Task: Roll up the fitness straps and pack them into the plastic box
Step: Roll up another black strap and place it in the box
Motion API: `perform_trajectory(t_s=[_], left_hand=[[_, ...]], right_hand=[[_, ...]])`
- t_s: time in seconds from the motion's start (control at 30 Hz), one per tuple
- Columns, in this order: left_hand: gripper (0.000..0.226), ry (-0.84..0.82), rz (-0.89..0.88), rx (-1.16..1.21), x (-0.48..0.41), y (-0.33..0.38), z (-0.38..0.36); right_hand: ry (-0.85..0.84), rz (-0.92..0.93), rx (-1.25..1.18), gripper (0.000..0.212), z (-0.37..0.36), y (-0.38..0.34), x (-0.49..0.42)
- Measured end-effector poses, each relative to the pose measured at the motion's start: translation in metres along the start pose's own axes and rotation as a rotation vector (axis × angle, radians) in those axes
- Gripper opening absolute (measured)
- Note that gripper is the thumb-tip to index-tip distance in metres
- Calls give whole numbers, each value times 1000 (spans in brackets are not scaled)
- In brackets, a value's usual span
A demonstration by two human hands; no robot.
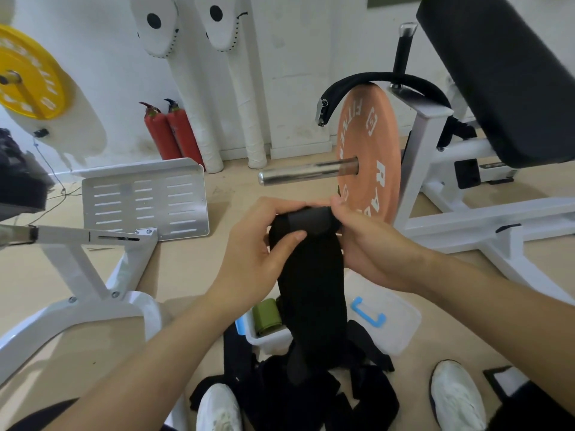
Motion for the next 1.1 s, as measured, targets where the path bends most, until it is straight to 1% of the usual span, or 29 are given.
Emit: perform_trajectory(t_s=[0.1, 0.2, 0.27, 0.33, 0.43, 0.5, 0.57, 0.63, 0.7, 0.8, 0.9, 1.0, 1.1], left_hand=[[38, -3, -46, -30, -1, 2, -5], [34, -25, -80, -101, -1, 2, -5], [37, -33, -56, -80, -1, 2, -5], [48, -49, 65, 21, -1, -6, -7], [64, -95, 373, 250, 4, -31, -14], [62, -139, 464, 421, 7, -36, -23], [52, -147, 450, 530, 6, -31, -29], [53, -131, 433, 549, 5, -29, -31], [53, -116, 422, 539, 5, -30, -33], [43, -88, 405, 517, 6, -29, -34], [35, -55, 400, 540, 5, -27, -29], [36, -48, 387, 562, 5, -28, -24], [39, -34, 339, 580, 5, -28, -17]], right_hand=[[19, 20, -41, 50, -1, 4, -2], [62, 16, 47, 43, 5, 3, 0], [61, 41, 61, 38, 8, 0, 1], [82, 75, 48, 35, 12, -5, 1], [132, 117, 73, 33, 19, -10, 3], [163, 144, 127, 34, 22, -12, 5], [196, 165, 195, 37, 23, -13, 7], [197, 174, 268, 39, 18, -12, 9], [153, 161, 354, 43, 12, -11, 9], [72, 127, 564, 50, 5, -10, 8], [31, 122, 717, 49, 2, -11, 7], [25, 136, 713, 48, 2, -14, 8], [30, 118, 575, 57, 8, -15, 9]])
Point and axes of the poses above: each hand's wrist, its own x-axis away from the middle knuckle, its own z-axis out of the back of the hand, y = z × x, the point moved 8 cm from there along -x, towards the middle knuckle, and after that the axes turned 12 degrees about -y, right-handed, at the moved point
